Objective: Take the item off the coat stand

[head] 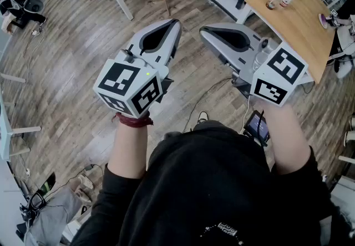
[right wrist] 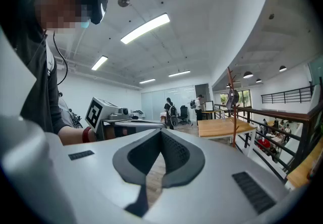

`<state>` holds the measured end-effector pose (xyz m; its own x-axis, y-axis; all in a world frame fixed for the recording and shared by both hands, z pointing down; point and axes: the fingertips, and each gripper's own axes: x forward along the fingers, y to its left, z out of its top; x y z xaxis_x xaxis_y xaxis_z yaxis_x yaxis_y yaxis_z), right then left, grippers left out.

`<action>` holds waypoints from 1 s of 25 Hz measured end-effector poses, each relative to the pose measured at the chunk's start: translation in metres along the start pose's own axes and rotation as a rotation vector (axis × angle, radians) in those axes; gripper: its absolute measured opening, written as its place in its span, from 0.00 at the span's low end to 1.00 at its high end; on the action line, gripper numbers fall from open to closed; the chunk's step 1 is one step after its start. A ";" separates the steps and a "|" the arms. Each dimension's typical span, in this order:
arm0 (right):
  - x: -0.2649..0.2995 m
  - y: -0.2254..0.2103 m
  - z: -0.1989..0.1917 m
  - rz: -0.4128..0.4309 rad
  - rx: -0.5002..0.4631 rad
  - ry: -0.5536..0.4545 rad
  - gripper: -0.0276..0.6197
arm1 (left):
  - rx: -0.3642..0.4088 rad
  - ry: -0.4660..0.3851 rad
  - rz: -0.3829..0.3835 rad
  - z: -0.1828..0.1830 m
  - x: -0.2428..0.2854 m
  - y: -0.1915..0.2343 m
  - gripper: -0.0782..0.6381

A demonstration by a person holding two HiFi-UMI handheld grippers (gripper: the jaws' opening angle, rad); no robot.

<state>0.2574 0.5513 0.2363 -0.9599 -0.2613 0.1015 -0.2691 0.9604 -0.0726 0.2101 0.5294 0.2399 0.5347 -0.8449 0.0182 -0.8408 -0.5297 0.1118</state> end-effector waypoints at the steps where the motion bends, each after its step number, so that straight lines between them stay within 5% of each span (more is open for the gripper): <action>1: -0.001 -0.003 -0.005 -0.013 -0.012 0.013 0.07 | 0.011 0.002 0.004 -0.002 0.008 -0.002 0.10; 12: -0.051 -0.065 -0.011 -0.031 0.013 0.034 0.07 | -0.017 0.050 -0.003 -0.013 0.075 -0.041 0.10; 20: -0.048 -0.101 -0.013 -0.141 0.072 -0.027 0.07 | 0.098 0.099 0.044 -0.008 0.098 -0.029 0.11; 25: -0.040 -0.111 -0.018 -0.154 0.132 -0.056 0.07 | 0.076 0.071 0.039 -0.018 0.101 -0.029 0.11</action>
<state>0.3268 0.4568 0.2582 -0.9087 -0.4122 0.0660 -0.4170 0.8888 -0.1901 0.2901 0.4603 0.2564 0.5040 -0.8588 0.0918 -0.8635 -0.5031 0.0341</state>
